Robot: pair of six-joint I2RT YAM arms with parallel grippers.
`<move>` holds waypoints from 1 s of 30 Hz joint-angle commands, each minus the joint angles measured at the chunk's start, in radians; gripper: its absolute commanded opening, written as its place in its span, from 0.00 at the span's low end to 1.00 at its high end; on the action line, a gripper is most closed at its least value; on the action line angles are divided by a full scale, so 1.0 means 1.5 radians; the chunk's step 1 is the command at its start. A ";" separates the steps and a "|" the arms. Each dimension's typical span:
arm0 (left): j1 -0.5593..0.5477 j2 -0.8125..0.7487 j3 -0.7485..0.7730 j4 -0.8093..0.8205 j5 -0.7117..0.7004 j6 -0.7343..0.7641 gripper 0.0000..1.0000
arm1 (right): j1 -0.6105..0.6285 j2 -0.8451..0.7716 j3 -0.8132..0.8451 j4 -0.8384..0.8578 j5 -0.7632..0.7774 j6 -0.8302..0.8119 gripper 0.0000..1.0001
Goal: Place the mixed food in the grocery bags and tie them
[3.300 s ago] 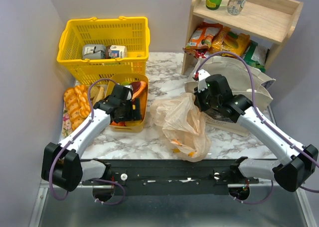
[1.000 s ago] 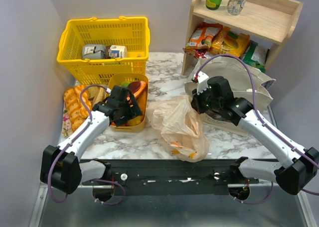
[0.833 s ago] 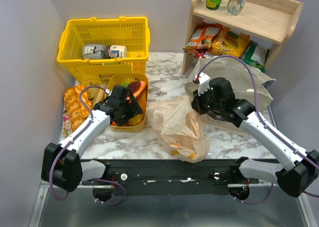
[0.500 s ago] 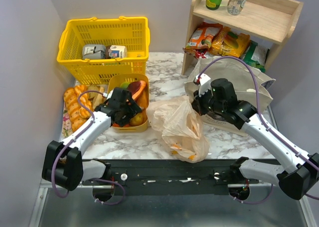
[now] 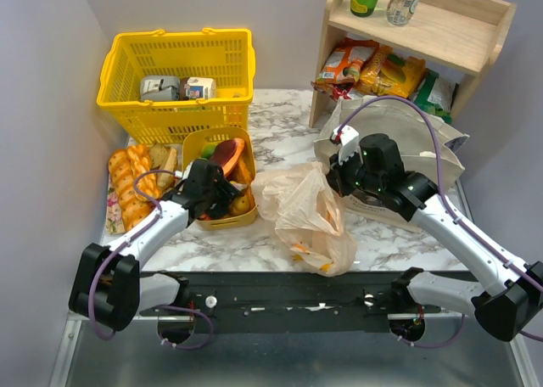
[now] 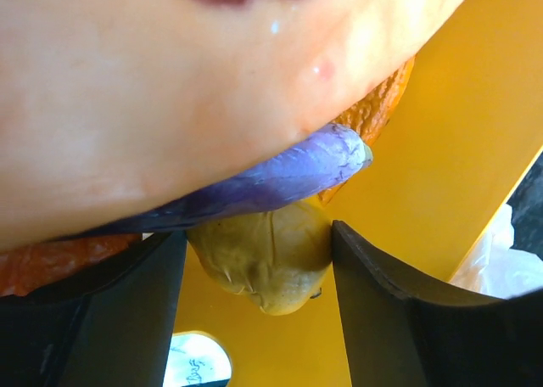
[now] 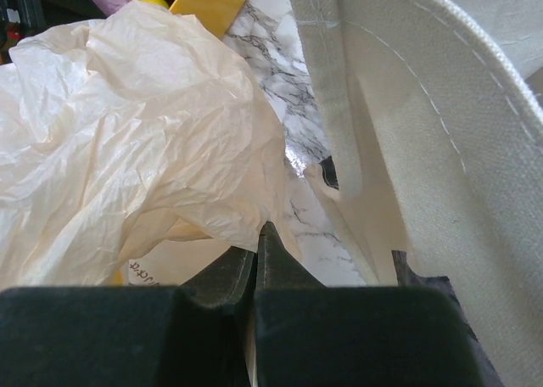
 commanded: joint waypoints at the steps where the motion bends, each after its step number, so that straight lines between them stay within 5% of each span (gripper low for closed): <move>1: -0.004 0.025 -0.009 0.004 0.051 0.010 0.56 | -0.004 -0.004 -0.005 0.017 -0.012 -0.010 0.08; 6: -0.004 0.044 0.023 -0.015 0.044 0.057 0.22 | -0.004 -0.005 -0.004 0.016 -0.012 -0.010 0.08; 9: -0.004 0.031 0.062 -0.066 0.022 0.092 0.14 | -0.003 -0.006 -0.004 0.016 -0.010 -0.009 0.08; 21: -0.005 -0.038 0.162 -0.162 0.004 0.219 0.12 | -0.004 0.008 0.014 0.016 0.006 0.000 0.08; 30: -0.015 -0.170 0.145 -0.077 0.035 0.378 0.05 | -0.004 0.039 0.071 0.009 0.060 0.052 0.08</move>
